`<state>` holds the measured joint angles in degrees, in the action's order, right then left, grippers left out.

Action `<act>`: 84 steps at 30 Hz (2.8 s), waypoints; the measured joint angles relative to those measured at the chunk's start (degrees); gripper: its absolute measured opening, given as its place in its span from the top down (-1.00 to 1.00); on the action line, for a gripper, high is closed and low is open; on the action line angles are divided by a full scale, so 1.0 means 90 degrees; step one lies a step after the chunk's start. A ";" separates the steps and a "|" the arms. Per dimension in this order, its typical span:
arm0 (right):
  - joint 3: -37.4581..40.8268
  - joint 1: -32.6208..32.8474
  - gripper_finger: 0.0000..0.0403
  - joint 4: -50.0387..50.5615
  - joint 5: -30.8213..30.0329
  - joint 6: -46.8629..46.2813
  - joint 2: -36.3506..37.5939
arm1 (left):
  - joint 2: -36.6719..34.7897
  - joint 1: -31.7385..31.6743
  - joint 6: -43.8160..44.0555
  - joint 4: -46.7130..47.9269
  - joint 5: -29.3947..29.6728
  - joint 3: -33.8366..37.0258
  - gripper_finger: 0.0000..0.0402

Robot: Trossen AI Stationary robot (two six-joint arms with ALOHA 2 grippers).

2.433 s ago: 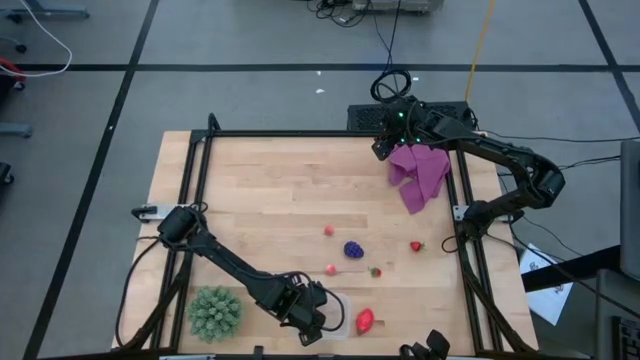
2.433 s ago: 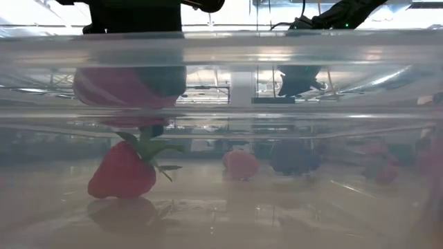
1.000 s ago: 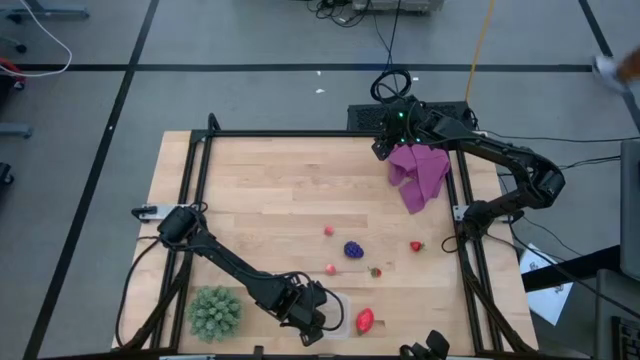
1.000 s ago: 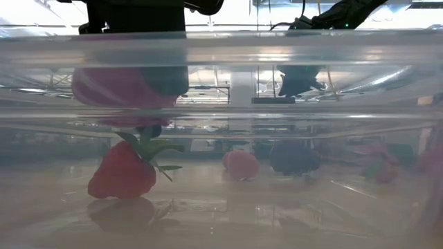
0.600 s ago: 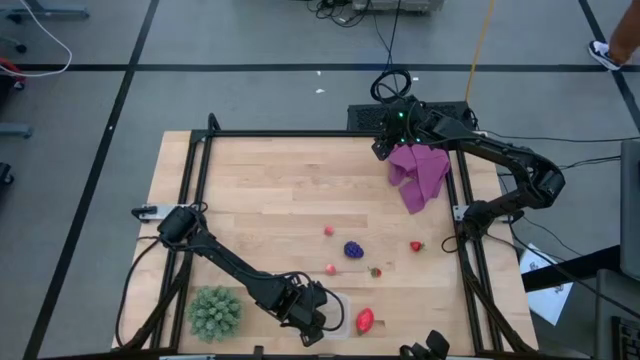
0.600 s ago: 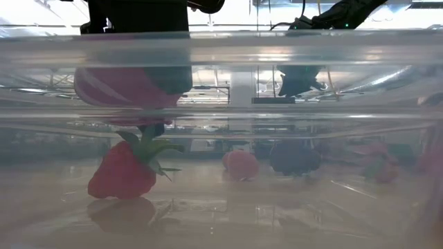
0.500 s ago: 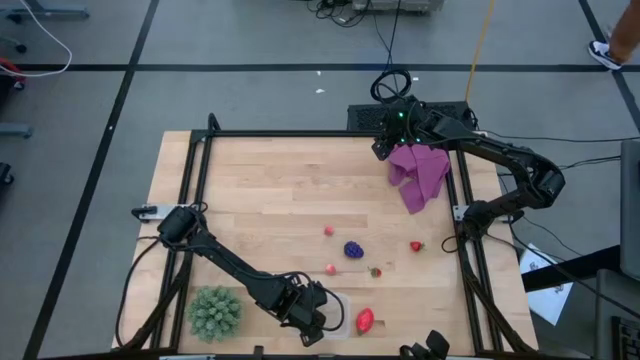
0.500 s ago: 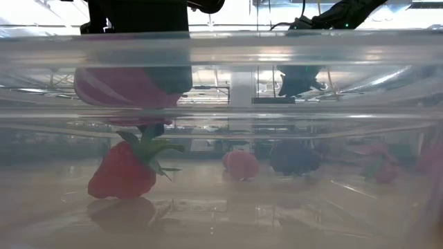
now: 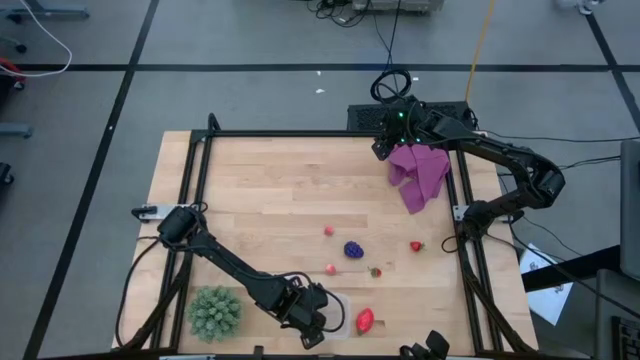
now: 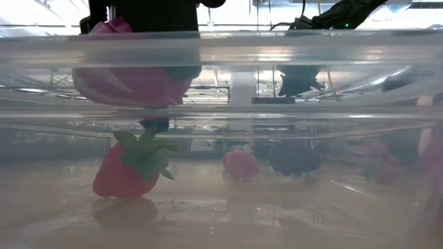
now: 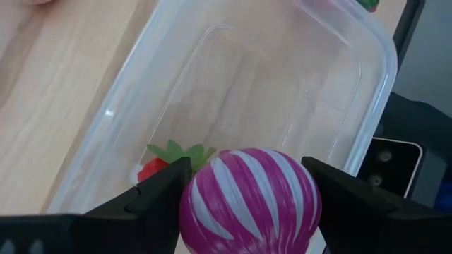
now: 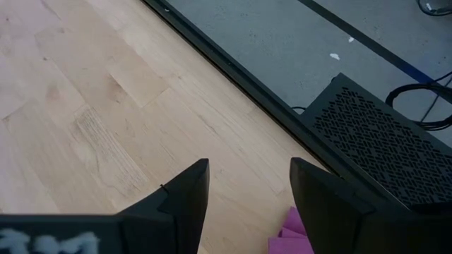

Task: Pick and placing Produce into tupperware
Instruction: Put the onion into the transparent bin, then put the grapes into the transparent bin

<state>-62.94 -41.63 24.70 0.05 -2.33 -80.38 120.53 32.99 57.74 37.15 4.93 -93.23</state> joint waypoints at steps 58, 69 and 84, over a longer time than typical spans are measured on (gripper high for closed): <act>0.0000 0.0000 0.07 0.0044 0.0000 -0.0002 0.0000 | -0.0530 -0.0001 -0.0239 -0.0579 0.0039 -0.0010 -0.55; 0.0000 0.0036 0.07 0.0044 0.0131 0.0001 0.0002 | -0.1530 -0.0064 -0.2134 0.1620 0.1667 -0.0010 -0.37; 0.0000 0.0393 0.07 -0.0361 0.1209 0.0785 0.0000 | -0.2558 -0.2002 -0.2123 0.5731 0.3456 0.0118 -0.31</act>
<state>-62.94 -38.09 21.45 10.94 4.74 -80.38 97.51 14.97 38.63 88.72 36.03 -92.17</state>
